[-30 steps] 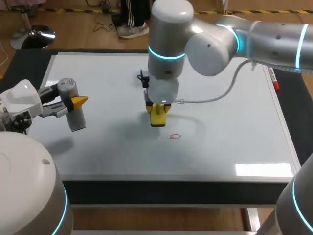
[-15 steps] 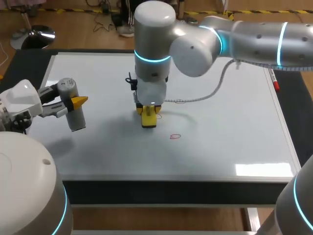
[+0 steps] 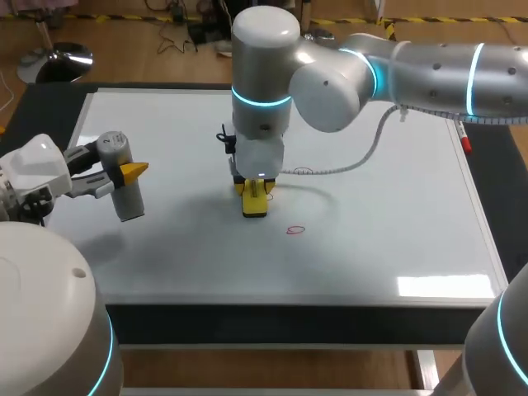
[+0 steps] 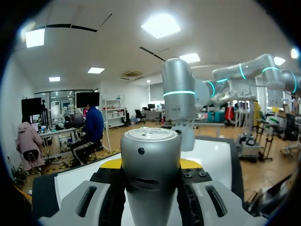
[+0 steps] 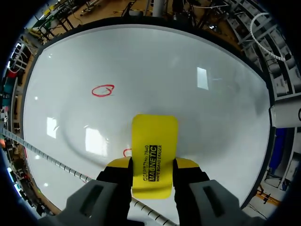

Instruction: Pick up the inspection probe, press it on each red-marked spot on the whiteboard one by one, put down the probe, pick up the eraser, and wipe off all the red marks.

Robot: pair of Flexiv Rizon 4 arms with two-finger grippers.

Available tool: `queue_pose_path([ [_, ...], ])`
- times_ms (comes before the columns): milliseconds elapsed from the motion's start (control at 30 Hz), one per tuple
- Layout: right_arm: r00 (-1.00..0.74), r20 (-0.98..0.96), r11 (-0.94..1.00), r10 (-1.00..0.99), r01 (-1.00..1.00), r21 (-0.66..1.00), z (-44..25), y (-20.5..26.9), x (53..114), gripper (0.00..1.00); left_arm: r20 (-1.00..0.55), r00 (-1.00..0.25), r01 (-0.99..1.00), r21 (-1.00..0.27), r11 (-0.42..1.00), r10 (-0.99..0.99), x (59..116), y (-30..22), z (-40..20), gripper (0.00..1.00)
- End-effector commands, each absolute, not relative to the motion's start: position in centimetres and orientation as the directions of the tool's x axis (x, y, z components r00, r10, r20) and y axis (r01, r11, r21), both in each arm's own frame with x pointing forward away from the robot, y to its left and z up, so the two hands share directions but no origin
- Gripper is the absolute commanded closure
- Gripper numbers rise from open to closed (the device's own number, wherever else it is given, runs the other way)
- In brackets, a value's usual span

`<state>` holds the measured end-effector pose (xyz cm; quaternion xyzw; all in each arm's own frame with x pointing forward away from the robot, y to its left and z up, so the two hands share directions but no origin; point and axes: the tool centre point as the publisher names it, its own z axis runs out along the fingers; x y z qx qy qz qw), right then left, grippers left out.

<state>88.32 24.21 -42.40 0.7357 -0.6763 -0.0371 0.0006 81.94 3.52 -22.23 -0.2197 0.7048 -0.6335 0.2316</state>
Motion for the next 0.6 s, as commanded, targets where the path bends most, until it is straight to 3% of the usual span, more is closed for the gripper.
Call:
queue_pose_path([
  [33,0.065,-0.046,-0.068,-0.997,-0.996,0.052,-42.3,23.1,88.7,1.0,-0.05,-0.794,-0.014,-0.995,0.1,-0.606,82.0,3.4,-22.2,1.0],
  [600,-0.009,0.004,0.01,-1.0,-0.998,0.055,-43.3,18.4,89.6,1.0,-0.05,-0.794,-0.014,-0.995,0.1,-0.606,82.0,3.4,-22.2,1.0],
])
